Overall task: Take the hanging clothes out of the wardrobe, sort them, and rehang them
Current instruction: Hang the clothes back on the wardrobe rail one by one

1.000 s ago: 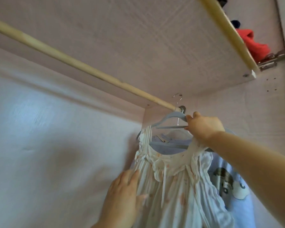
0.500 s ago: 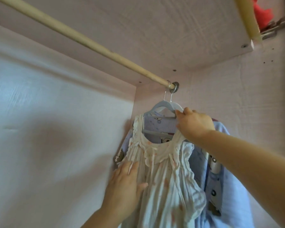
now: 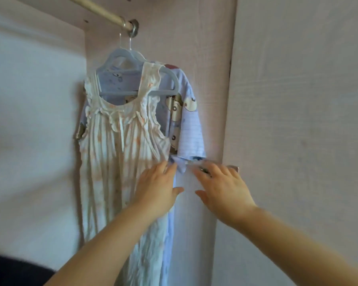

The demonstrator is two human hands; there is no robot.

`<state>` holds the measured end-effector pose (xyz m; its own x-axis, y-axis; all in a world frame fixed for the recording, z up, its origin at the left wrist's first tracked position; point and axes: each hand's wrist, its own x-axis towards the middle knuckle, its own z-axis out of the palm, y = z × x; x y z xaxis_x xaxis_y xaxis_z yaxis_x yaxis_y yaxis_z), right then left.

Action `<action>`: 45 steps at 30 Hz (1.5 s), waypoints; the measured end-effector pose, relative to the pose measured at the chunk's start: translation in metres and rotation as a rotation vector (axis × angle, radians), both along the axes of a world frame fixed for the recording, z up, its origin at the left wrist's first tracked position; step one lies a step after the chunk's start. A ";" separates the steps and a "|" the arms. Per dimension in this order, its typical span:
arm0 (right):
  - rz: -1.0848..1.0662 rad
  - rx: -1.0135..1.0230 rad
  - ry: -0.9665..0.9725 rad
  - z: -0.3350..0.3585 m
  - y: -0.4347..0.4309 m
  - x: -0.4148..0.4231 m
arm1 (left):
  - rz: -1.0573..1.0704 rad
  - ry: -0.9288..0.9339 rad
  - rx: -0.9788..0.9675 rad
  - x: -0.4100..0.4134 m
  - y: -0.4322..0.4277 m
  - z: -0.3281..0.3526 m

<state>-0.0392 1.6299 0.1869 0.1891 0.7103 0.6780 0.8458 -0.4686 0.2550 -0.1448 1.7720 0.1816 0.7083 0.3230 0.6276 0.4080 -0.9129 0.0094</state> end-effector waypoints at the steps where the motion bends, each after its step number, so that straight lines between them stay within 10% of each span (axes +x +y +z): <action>1: -0.015 -0.022 0.016 -0.020 -0.023 0.001 | -0.035 0.048 0.032 0.005 -0.016 -0.007; 14: -0.644 -0.214 0.565 -0.143 -0.436 -0.029 | -0.655 0.218 0.074 0.046 -0.373 -0.114; 25: -1.343 0.099 0.735 -0.170 -0.757 -0.154 | -1.192 0.495 0.104 0.054 -0.717 -0.150; 45: -2.165 0.411 0.788 -0.204 -1.068 -0.298 | -1.915 0.559 0.333 0.037 -1.167 -0.185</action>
<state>-0.3369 0.5618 -0.0172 0.3983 -0.9082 0.1287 -0.9113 -0.4077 -0.0567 -0.1074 0.6050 -0.0034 0.0298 -0.9916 0.1261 -0.9994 -0.0271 0.0230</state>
